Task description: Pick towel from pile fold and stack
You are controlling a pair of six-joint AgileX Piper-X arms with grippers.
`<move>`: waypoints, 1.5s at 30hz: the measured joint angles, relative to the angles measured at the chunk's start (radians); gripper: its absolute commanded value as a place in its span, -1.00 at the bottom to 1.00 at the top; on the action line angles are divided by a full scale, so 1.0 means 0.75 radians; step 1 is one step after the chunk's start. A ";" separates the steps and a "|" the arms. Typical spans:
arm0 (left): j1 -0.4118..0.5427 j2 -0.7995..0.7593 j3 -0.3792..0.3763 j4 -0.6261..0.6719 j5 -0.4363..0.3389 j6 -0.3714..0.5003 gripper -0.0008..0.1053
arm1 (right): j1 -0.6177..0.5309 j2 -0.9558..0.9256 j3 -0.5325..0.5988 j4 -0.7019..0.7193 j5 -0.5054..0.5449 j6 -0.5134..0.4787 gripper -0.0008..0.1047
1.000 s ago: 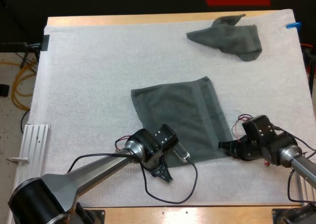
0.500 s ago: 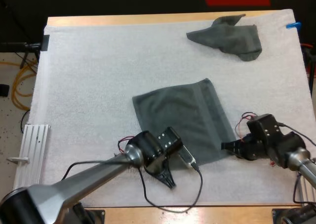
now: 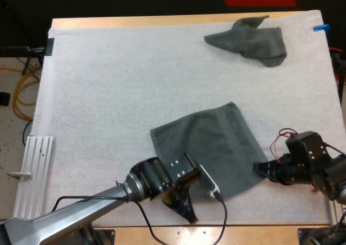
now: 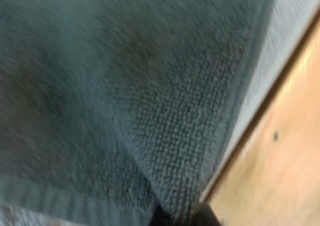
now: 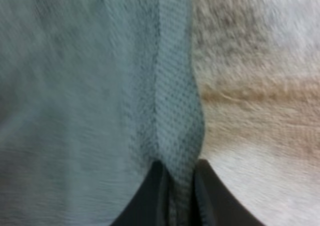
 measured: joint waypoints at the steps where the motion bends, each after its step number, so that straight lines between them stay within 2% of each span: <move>1: 0.029 0.000 0.000 -0.016 0.018 0.000 -0.98 | 0.000 0.007 0.000 -0.037 -0.003 0.029 -0.99; 8: 0.369 0.000 0.000 -0.237 0.206 0.023 -0.98 | 0.000 0.206 -0.020 -0.358 -0.039 0.197 -0.99; 13: 0.607 0.017 0.000 -0.338 0.380 0.022 -0.98 | 0.000 0.422 -0.128 -0.517 -0.043 0.211 -0.99; 19: 0.739 0.123 0.000 -0.354 0.424 0.080 -0.98 | 0.000 0.645 -0.295 -0.558 0.014 0.213 -0.99; 22: 0.773 0.187 0.000 -0.354 0.423 0.100 -0.98 | 0.000 0.717 -0.339 -0.571 0.062 0.213 -0.99; 28: 0.839 0.258 0.000 -0.354 0.343 0.148 -0.98 | 0.000 0.799 -0.343 -0.585 0.111 0.216 -0.99; 31: 0.845 0.269 0.000 -0.354 0.315 0.170 -0.98 | 0.000 0.808 -0.343 -0.590 0.200 0.216 -0.99; 34: 0.845 0.270 0.000 -0.356 0.290 0.198 -0.98 | 0.000 0.808 -0.343 -0.613 0.230 0.218 -0.99; 37: 0.845 0.270 0.000 -0.371 0.224 0.211 -0.98 | 0.000 0.808 -0.343 -0.631 0.234 0.220 -0.99; 39: 0.845 0.270 0.000 -0.381 0.139 0.213 -0.98 | 0.000 0.808 -0.343 -0.633 0.234 0.220 -0.99; 41: 0.845 0.270 0.000 -0.381 0.083 0.213 -0.91 | 0.000 0.808 -0.343 -0.636 0.234 0.219 -0.99; 43: 0.845 0.270 0.000 -0.381 0.072 0.220 -0.80 | 0.000 0.808 -0.343 -0.642 0.234 0.213 -0.98; 45: 0.845 0.270 0.000 -0.380 0.067 0.225 -0.63 | 0.000 0.808 -0.343 -0.655 0.222 0.201 -0.87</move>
